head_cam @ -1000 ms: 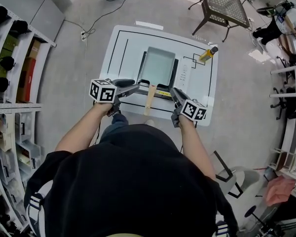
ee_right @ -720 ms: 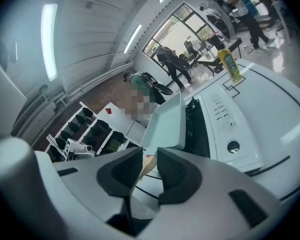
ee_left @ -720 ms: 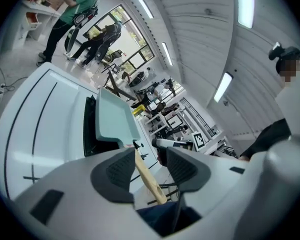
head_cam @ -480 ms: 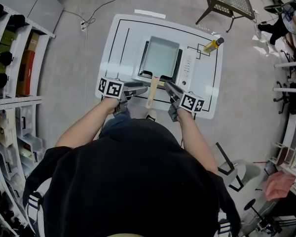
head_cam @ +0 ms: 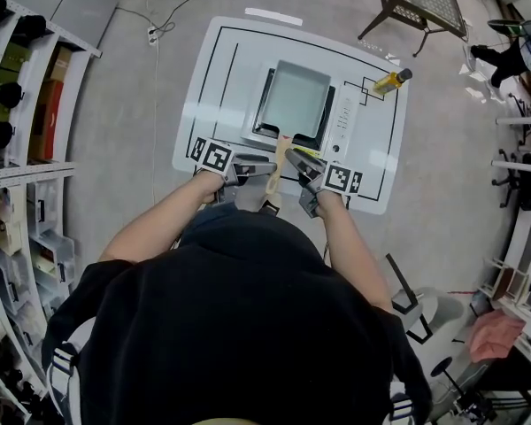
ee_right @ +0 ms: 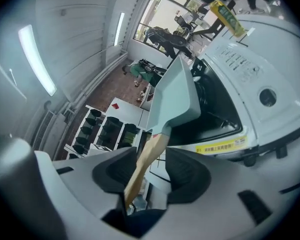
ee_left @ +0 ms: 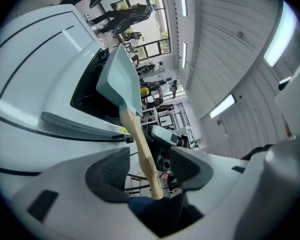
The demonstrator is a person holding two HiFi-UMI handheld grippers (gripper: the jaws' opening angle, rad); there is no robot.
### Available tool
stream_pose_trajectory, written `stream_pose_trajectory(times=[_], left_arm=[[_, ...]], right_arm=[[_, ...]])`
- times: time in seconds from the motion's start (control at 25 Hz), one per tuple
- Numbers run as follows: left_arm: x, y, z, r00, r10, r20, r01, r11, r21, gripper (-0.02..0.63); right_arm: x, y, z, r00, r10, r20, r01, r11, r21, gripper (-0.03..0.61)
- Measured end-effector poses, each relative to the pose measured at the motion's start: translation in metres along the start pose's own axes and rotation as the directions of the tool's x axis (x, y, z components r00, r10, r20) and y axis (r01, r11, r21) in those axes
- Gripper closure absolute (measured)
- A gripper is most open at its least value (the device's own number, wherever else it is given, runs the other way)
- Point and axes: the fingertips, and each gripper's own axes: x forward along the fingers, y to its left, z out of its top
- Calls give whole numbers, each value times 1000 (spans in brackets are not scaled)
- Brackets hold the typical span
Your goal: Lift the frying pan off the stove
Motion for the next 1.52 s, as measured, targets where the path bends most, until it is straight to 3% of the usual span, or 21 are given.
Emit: stream_pose_trajectory(times=[0.52,0.8,1.0,1.52], left_arm=[[33,-2,-32,986,-111,-126,100,991,-85,368],[36,-6,-31,980,-155,-128,142,984,-107,382],[36,-6,-32,976,-155,-154,141,985,-99,414],[34,1,-38,974,-123,-191,116,992,-45,468]], right_arm=[[22,3,-7,991,120,-50,-112,983,148,385],[36,3,-7,977,202,-60,-183,955,234,382],[42,7,-7,967,247,-57,-222,934,279,383],[44,10,-9,953,300,-39,-276,917,287,413]])
